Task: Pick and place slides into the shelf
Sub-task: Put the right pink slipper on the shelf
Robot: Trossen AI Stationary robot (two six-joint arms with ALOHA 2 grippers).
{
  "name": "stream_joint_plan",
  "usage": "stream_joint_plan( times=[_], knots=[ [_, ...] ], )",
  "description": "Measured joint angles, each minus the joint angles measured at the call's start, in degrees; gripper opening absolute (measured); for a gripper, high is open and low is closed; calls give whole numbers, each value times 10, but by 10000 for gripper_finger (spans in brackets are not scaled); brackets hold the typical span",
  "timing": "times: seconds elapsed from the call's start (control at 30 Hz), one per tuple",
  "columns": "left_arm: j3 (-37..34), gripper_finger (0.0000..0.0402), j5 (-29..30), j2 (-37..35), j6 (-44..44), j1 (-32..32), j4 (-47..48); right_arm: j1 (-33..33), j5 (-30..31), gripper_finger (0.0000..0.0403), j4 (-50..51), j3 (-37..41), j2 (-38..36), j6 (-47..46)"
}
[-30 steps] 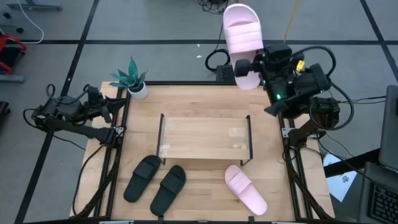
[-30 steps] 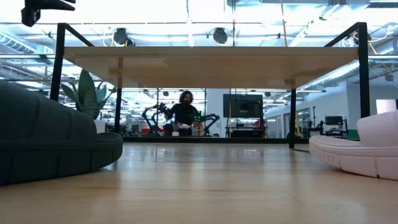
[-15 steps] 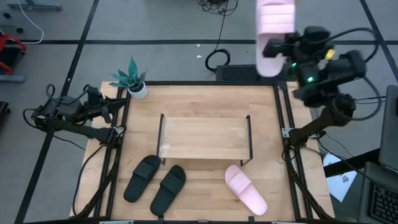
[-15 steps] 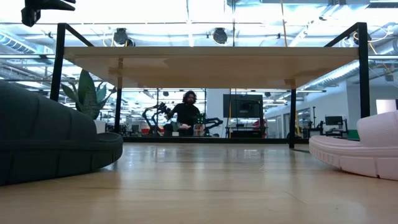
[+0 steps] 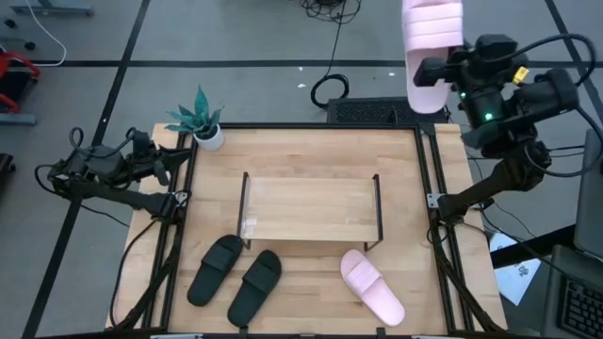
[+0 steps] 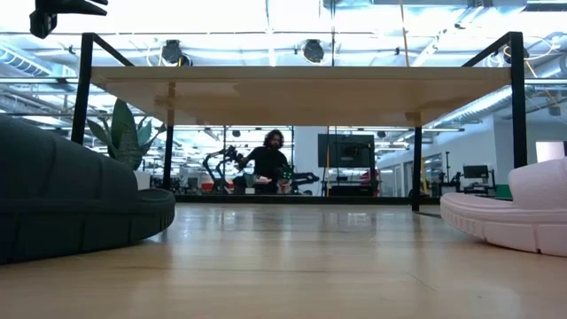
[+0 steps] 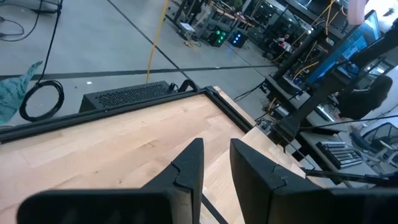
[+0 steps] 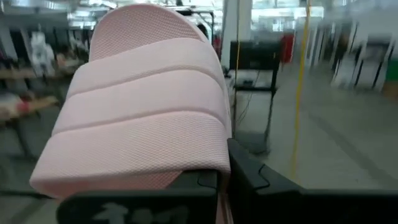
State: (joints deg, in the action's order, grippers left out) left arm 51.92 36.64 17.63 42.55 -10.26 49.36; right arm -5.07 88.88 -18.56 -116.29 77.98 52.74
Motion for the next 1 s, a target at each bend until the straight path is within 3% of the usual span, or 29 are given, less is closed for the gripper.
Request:
stream_joint_plan(
  times=[0.2,0.4,0.5,0.77,0.9,1.0],
  knots=[
    [0,76,39,0,0,0,-24,64,-41,0,73,0,29,15],
    [0,76,43,0,-2,0,-33,132,-102,0,94,0,70,130],
    [0,76,44,0,-1,0,-33,155,-131,0,136,8,87,144],
    [0,76,57,0,-3,0,-33,182,-142,0,133,100,93,247],
    [0,76,70,0,-3,0,-32,186,-160,0,129,157,86,341],
    [0,76,80,0,-3,0,-32,189,-158,0,126,178,85,338]
  ],
)
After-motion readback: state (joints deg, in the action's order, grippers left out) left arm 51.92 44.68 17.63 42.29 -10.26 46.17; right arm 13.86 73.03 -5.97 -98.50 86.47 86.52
